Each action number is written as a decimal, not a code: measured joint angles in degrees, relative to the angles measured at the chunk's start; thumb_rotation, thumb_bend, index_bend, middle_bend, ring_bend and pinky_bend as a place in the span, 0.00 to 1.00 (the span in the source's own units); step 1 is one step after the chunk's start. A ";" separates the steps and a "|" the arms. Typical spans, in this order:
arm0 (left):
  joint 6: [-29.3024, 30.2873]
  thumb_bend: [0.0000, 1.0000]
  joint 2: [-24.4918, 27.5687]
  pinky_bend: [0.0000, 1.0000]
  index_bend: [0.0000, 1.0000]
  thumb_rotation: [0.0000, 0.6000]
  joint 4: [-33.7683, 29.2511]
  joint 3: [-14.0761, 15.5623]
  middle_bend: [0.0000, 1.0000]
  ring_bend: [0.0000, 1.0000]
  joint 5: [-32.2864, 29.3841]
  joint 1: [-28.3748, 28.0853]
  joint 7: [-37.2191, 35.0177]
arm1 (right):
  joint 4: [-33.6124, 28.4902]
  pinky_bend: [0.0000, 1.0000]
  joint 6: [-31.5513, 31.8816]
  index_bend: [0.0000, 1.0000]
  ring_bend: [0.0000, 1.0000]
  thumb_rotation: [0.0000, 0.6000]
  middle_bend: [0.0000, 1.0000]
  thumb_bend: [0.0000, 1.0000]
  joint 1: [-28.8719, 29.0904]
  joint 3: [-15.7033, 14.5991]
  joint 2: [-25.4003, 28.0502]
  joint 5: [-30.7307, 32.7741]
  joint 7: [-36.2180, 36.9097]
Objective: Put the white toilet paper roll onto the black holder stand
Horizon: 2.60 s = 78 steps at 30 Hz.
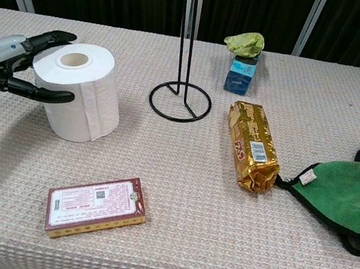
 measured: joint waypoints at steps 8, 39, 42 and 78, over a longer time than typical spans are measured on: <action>-0.10 0.01 -0.19 0.17 0.00 0.75 -0.23 0.31 0.09 0.02 -0.05 -0.23 0.08 | 0.87 0.00 0.20 0.00 0.00 1.00 0.00 0.22 -0.34 -0.11 -0.09 0.24 0.92; 5.13 0.31 4.37 0.41 0.24 1.00 -10.23 -3.81 0.43 0.30 -0.26 0.09 -4.42 | 2.18 0.00 0.78 0.00 0.00 1.00 0.00 0.23 -0.75 0.25 -0.37 0.67 2.65; 6.22 0.31 7.67 0.41 0.25 1.00 -15.30 -5.32 0.44 0.31 -0.09 0.23 -5.01 | 2.31 0.00 0.74 0.00 0.00 1.00 0.00 0.23 -0.76 0.25 -0.43 0.71 2.81; -3.10 0.32 12.33 0.43 0.28 1.00 -28.76 -24.34 0.46 0.33 -24.11 -26.10 18.34 | 3.77 0.00 1.15 0.00 0.00 1.00 0.00 0.23 -1.23 0.58 -0.41 1.34 4.84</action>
